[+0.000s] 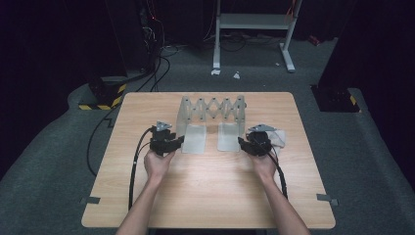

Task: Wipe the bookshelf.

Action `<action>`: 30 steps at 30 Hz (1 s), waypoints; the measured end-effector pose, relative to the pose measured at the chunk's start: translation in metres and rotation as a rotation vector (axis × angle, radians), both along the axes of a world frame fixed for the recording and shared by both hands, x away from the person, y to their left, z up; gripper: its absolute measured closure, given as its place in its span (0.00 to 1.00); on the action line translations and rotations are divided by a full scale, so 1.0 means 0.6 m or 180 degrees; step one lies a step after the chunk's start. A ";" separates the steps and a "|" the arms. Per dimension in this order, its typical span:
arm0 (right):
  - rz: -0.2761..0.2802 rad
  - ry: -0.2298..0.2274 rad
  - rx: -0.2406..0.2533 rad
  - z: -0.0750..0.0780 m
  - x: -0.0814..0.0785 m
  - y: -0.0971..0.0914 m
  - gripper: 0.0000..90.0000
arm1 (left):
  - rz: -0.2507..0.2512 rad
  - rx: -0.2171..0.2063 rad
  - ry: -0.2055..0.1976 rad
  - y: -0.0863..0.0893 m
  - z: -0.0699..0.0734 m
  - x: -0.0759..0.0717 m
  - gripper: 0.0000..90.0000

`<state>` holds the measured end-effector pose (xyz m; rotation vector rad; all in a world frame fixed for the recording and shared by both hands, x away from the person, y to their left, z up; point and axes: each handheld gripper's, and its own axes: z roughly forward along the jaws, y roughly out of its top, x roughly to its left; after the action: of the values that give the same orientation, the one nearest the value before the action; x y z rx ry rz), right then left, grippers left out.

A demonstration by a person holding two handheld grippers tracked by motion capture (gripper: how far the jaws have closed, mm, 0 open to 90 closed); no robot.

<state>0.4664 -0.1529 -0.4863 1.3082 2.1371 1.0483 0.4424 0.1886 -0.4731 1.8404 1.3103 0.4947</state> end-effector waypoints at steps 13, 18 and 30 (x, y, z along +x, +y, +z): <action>-0.0069 -0.0136 0.0194 0.019 -0.035 -0.055 0.63 | -0.0033 -0.0103 -0.0100 0.023 0.007 -0.025 0.50; -0.0096 -0.0172 0.0266 0.022 -0.044 -0.071 0.63 | -0.0031 -0.0098 -0.0130 0.032 0.012 -0.032 0.49; -0.0193 -0.0228 0.0343 0.022 -0.069 -0.111 0.61 | 0.0021 -0.0199 -0.0166 0.057 0.002 -0.061 0.48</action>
<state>0.4250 -0.2196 -0.4731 1.3542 2.0006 1.1814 0.4057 0.2231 -0.4719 1.7613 1.2832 0.4964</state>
